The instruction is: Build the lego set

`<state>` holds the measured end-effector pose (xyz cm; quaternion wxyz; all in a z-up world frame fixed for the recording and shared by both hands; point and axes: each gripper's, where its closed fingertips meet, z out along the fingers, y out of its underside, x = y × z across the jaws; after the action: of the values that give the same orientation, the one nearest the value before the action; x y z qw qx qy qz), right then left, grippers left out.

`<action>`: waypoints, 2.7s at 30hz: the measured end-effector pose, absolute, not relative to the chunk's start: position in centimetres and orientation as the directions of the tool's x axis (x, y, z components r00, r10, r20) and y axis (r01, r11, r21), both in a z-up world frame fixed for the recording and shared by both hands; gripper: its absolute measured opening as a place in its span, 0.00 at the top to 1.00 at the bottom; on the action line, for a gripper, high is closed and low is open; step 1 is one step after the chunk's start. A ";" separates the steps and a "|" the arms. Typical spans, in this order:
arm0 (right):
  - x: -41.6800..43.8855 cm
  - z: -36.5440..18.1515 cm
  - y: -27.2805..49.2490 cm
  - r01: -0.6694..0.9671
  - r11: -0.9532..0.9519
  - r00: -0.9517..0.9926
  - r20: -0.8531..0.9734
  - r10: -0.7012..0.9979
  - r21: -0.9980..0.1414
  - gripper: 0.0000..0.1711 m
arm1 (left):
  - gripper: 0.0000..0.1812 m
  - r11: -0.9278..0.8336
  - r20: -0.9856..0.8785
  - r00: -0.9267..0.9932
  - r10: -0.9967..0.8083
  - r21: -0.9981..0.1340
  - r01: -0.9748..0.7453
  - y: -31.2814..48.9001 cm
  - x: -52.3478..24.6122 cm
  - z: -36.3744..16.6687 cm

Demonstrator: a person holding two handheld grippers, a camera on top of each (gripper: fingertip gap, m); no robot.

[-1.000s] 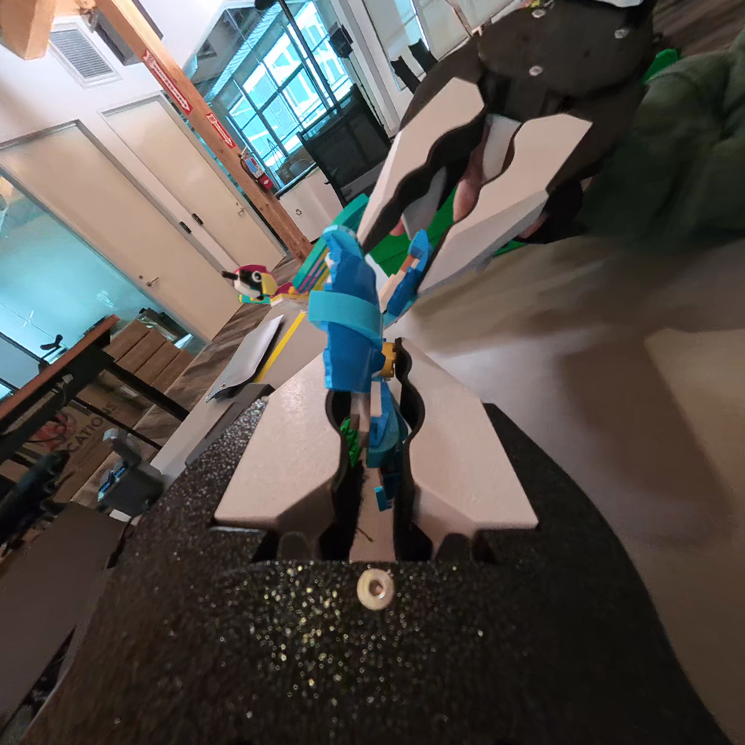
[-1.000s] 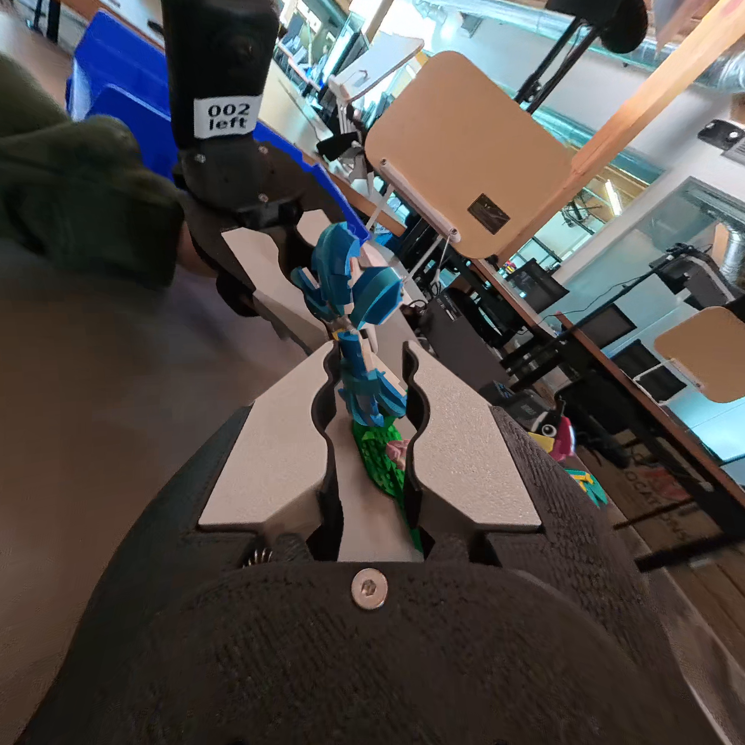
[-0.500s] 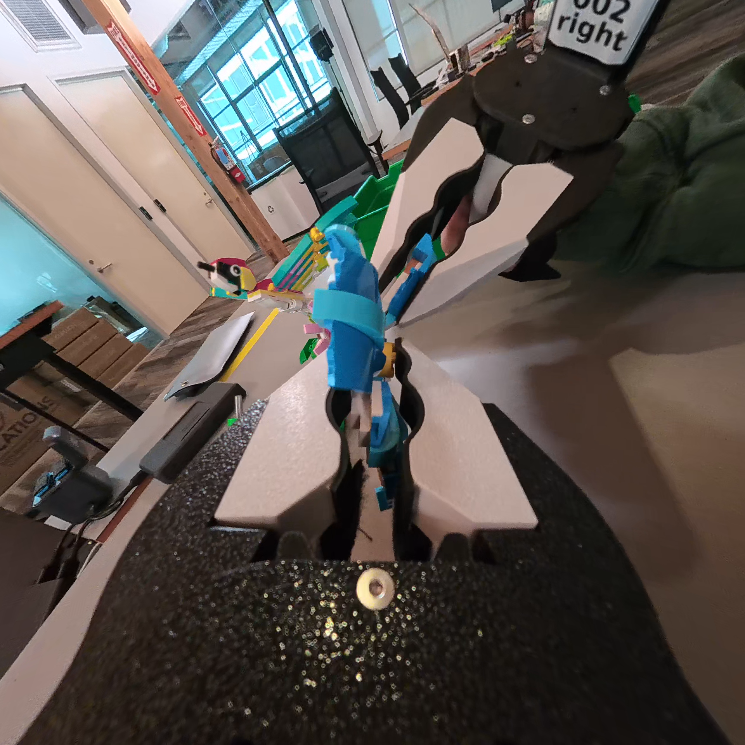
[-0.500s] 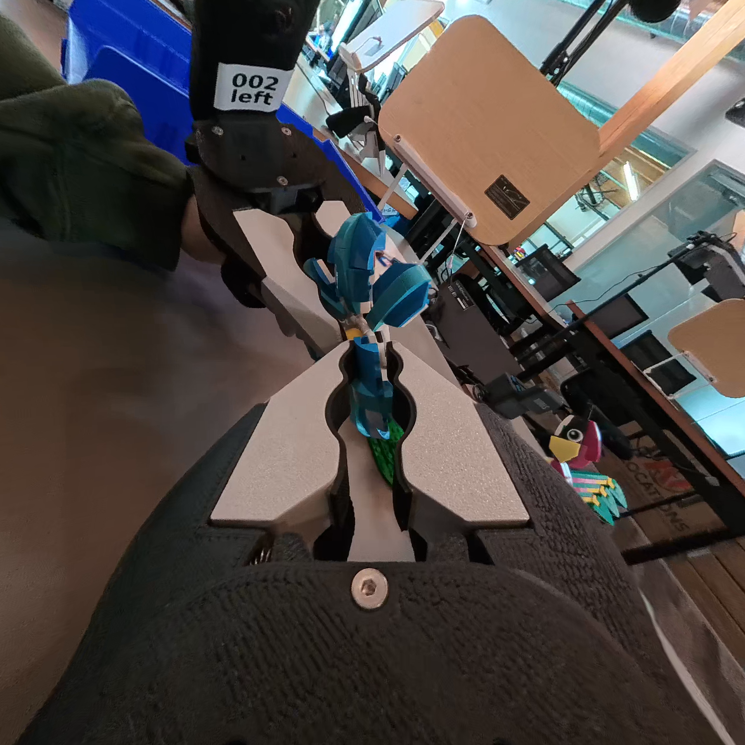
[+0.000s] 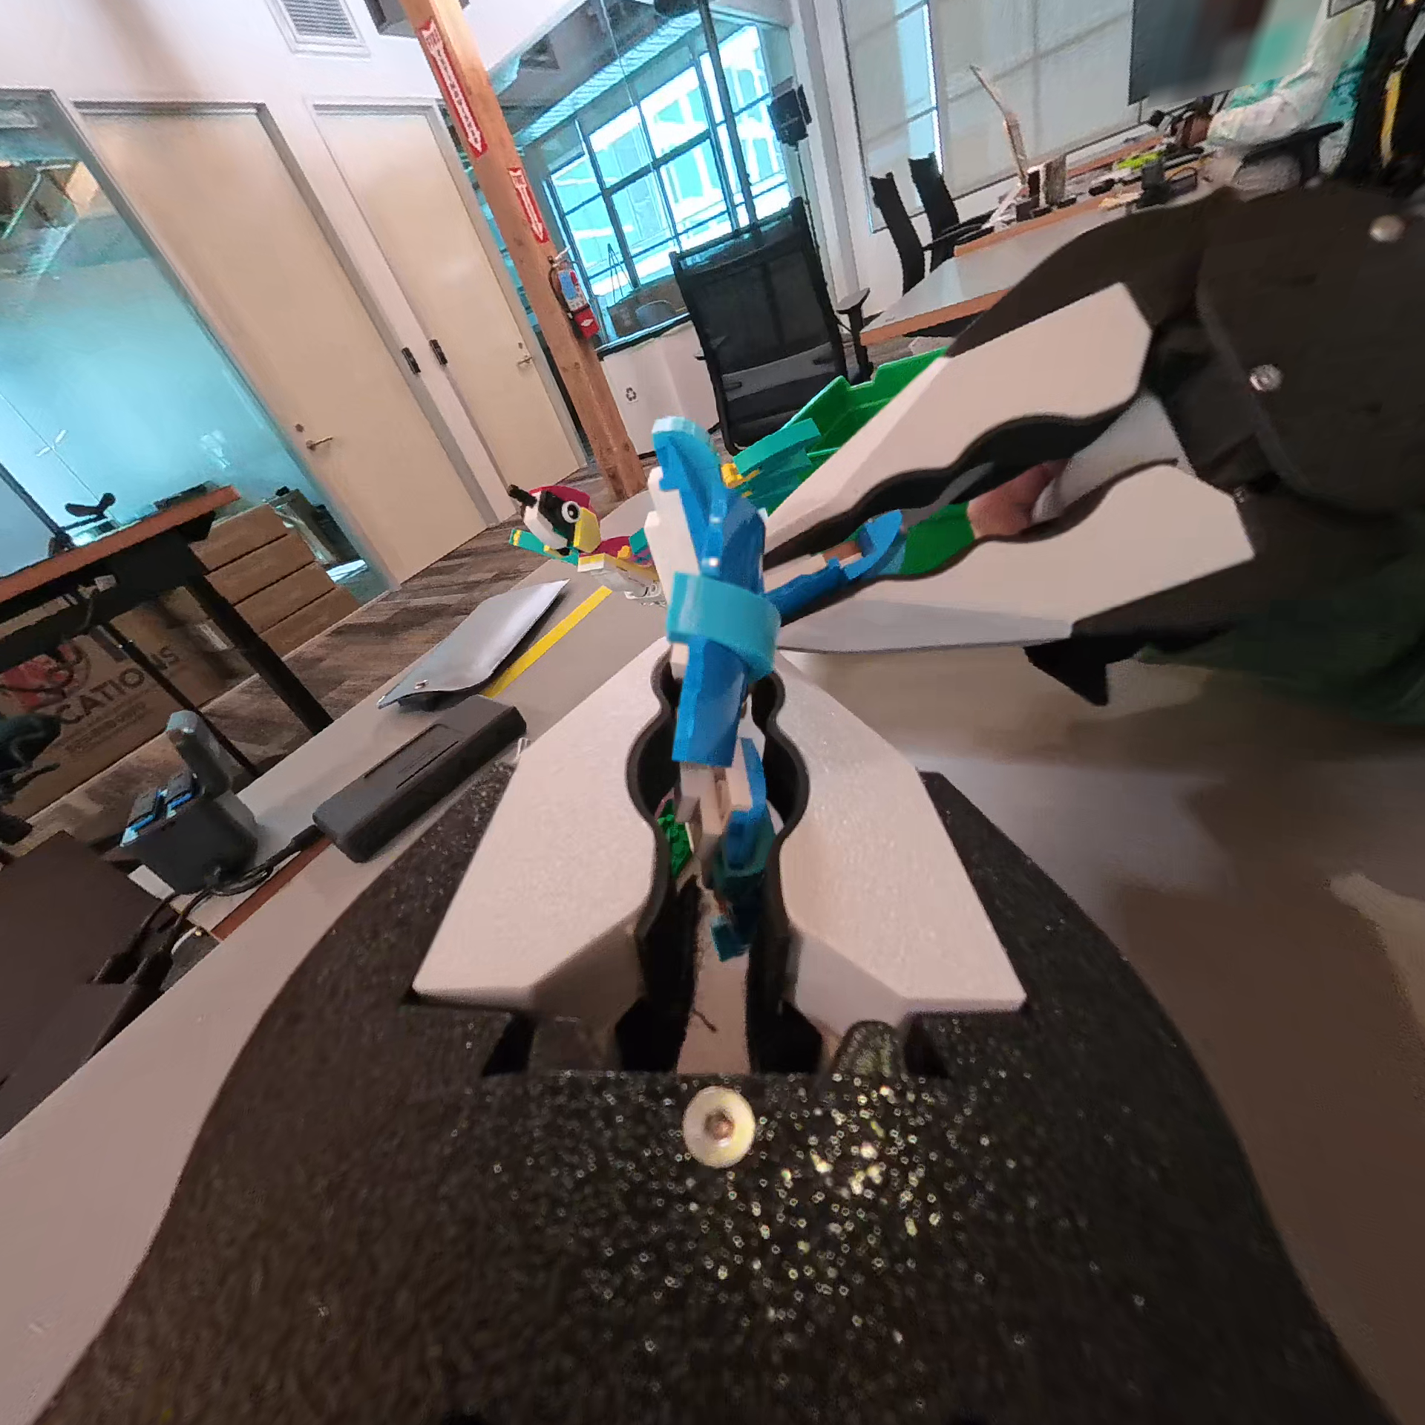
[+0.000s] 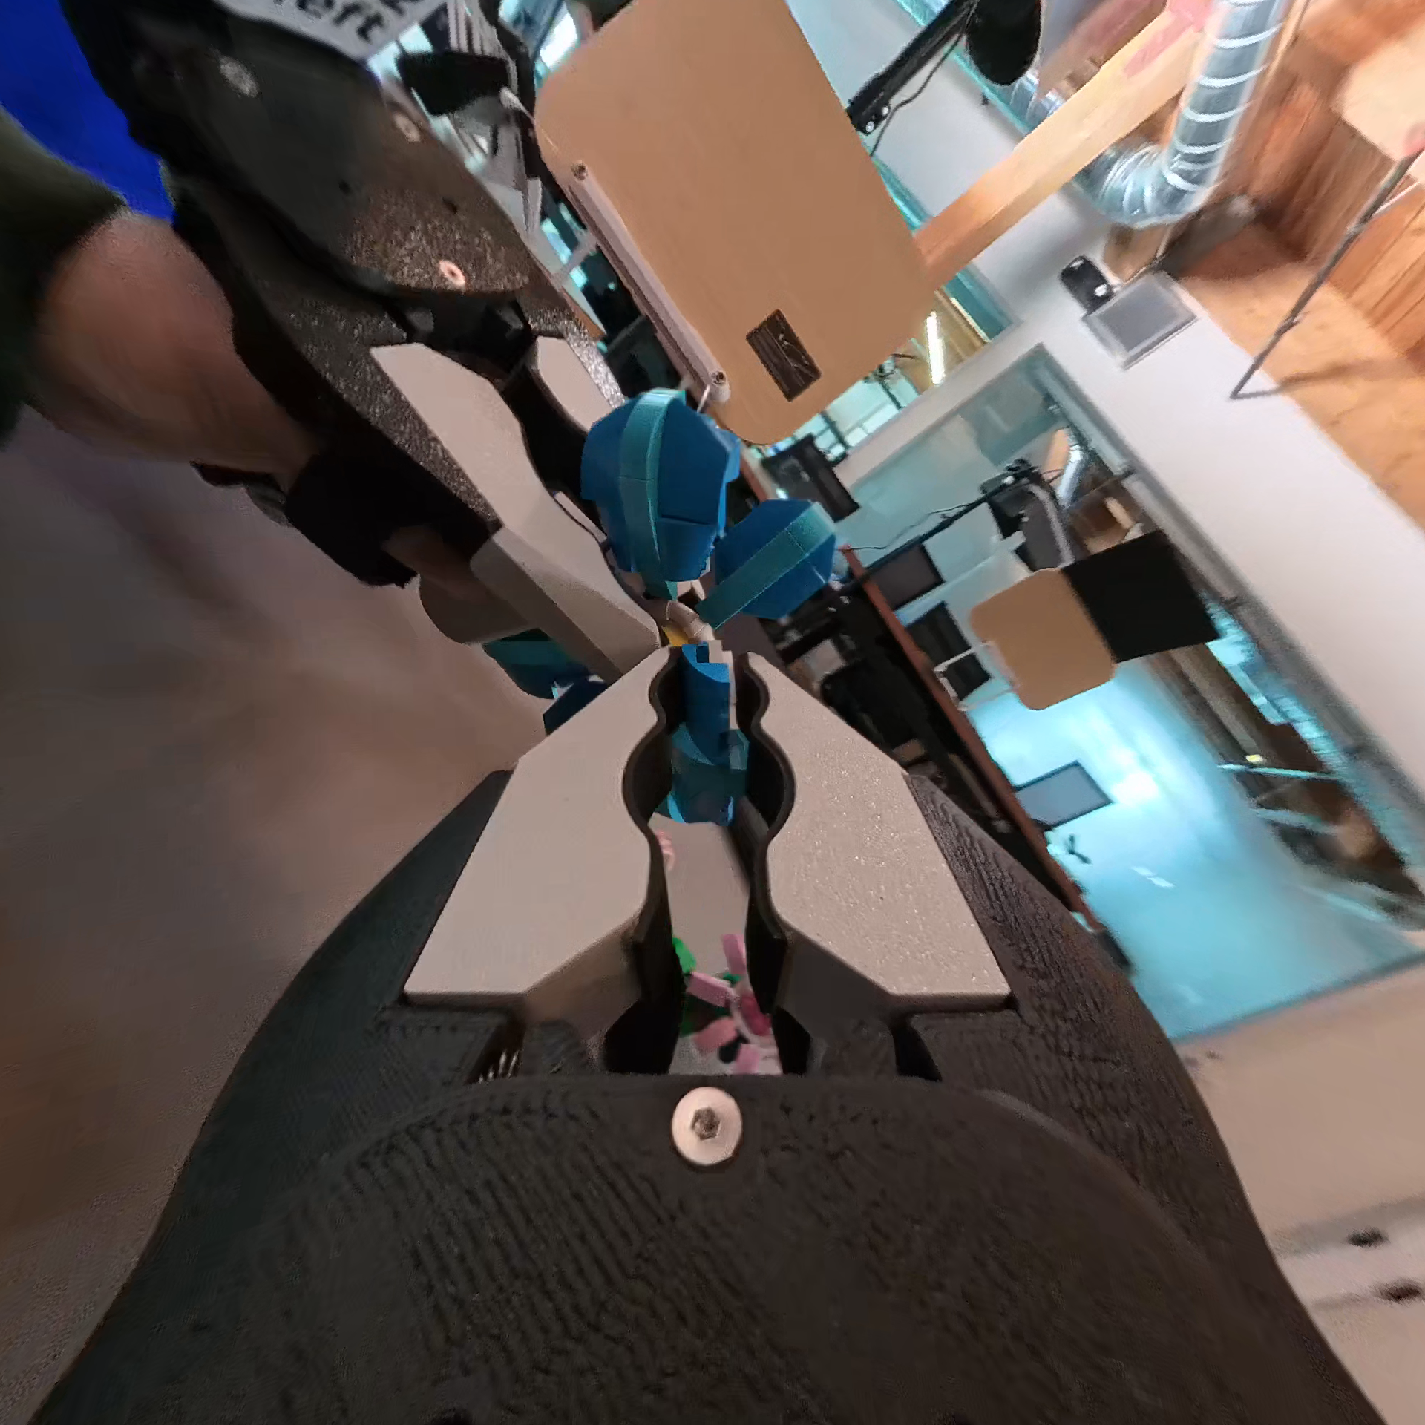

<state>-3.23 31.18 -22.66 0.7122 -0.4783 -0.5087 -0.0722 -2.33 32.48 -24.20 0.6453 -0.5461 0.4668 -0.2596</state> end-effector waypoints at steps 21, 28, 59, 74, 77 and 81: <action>-1.1 -21.6 30.9 -0.164 -0.145 0.343 -0.194 0.919 -0.976 0.93 | 0.92 -0.721 0.601 0.480 -0.639 -0.685 -0.102 35.1 -6.6 -32.9; -1.4 -23.9 31.9 -0.164 -0.367 0.298 -0.400 0.866 -0.916 0.93 | 0.66 -0.774 0.636 0.565 -0.525 -0.633 -0.007 37.2 -8.3 -33.9; -1.9 -22.6 27.7 -0.135 -0.465 -0.056 -0.462 0.885 -0.875 0.93 | 0.73 -0.005 -0.005 0.123 -0.992 -0.997 -0.079 27.7 -1.2 -23.6; -2.1 -21.7 27.6 -0.093 0.032 0.197 0.013 0.980 -0.995 0.84 | 0.94 0.030 -0.037 0.092 -0.995 -0.997 -0.074 27.4 -0.4 -24.3; -1.8 -22.2 27.8 -0.039 0.055 0.213 0.046 0.976 -0.998 0.85 | 0.95 0.039 -0.047 0.095 -0.994 -0.996 -0.079 27.6 -0.8 -24.4; -1.4 -22.5 27.4 -0.004 0.070 0.193 0.068 0.979 -0.998 0.94 | 0.95 0.016 -0.019 0.050 -0.999 -0.997 -0.071 27.3 -1.4 -24.2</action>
<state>-1.38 27.42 -22.52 0.5657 -0.5258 -0.4635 0.4344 -1.43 27.25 -24.22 0.4991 -0.5254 0.5088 -0.4648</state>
